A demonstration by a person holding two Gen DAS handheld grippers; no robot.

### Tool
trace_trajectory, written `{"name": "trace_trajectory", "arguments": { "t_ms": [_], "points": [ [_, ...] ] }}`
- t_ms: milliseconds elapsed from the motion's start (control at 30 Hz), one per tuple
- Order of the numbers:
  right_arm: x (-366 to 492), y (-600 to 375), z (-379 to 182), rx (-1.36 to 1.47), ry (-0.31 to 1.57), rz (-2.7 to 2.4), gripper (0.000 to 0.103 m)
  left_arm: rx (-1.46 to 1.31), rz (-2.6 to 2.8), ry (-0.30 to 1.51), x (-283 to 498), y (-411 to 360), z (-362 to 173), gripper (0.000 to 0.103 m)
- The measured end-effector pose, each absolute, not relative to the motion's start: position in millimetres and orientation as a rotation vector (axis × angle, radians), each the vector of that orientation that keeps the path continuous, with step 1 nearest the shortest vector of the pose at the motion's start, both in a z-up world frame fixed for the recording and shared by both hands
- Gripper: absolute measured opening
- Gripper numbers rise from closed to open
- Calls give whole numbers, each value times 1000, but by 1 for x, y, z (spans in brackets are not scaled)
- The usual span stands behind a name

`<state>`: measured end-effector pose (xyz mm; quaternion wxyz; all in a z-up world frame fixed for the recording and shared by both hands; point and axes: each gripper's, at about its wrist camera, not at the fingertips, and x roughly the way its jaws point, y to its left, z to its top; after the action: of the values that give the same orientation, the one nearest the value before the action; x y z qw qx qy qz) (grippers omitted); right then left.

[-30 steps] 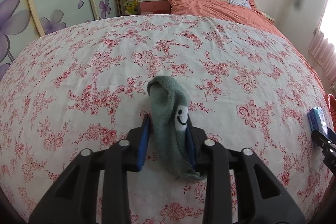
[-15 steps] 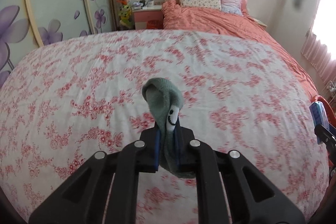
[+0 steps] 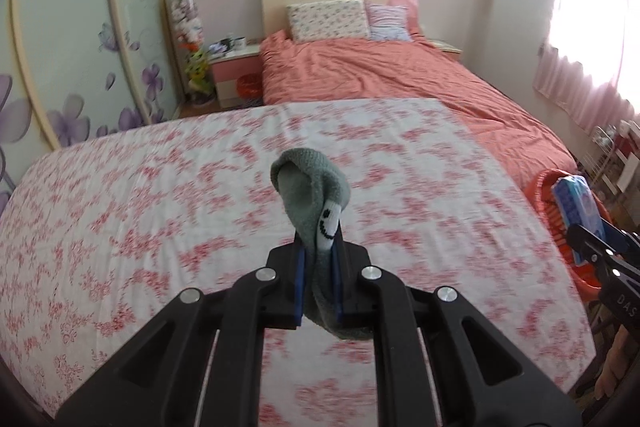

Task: Collect trash
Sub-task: 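Carry sock and tissue packet over the orange basket and open both grippers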

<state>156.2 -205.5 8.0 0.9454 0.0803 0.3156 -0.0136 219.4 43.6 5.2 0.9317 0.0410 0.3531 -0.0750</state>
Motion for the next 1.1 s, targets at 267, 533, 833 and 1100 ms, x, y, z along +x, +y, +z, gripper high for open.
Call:
{"name": "trace_trajectory", "arguments": {
  "t_ms": [267, 533, 833, 1100],
  "points": [
    [137, -241, 17, 196, 602, -78, 50, 116, -246, 694, 205, -12, 19, 12],
    [121, -285, 20, 234, 568, -148, 50, 133, -374, 680, 195, -75, 26, 12],
    [106, -339, 15, 290, 541, -237, 50, 168, -526, 658, 185, -155, 28, 12],
    [104, -380, 6, 349, 528, -295, 50, 171, -661, 677, 182, -224, 16, 12]
  ]
}}
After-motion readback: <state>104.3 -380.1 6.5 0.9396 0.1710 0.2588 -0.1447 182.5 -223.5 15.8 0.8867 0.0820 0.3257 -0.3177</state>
